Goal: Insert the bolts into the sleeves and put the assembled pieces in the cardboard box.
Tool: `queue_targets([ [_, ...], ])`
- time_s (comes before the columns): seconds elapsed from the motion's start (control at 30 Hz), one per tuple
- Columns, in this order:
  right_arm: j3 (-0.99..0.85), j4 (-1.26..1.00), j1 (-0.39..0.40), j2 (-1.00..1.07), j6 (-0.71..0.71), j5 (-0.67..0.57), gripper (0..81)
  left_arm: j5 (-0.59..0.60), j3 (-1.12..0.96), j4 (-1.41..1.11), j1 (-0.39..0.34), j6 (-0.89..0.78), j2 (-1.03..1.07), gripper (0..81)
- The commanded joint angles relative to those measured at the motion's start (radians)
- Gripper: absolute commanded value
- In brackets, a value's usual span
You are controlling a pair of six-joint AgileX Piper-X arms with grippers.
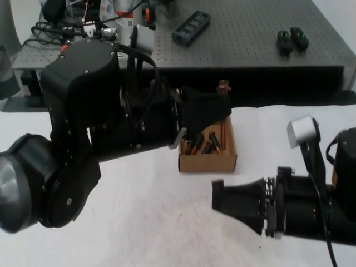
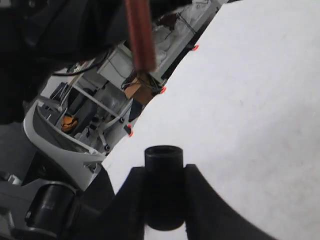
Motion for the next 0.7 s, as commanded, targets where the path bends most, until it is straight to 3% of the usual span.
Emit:
queue_targets([
  [0.0, -0.015, -0.047, 0.004, 0.0, -0.003, 0.027, 3.1, 0.016, -0.005, -0.021, -0.001, -0.015, -0.005, 0.6],
  [0.67, -0.015, -0.196, -0.003, 0.0, -0.05, 0.132, 3.1, 0.029, -0.005, -0.021, -0.001, -0.007, -0.005, 0.6],
])
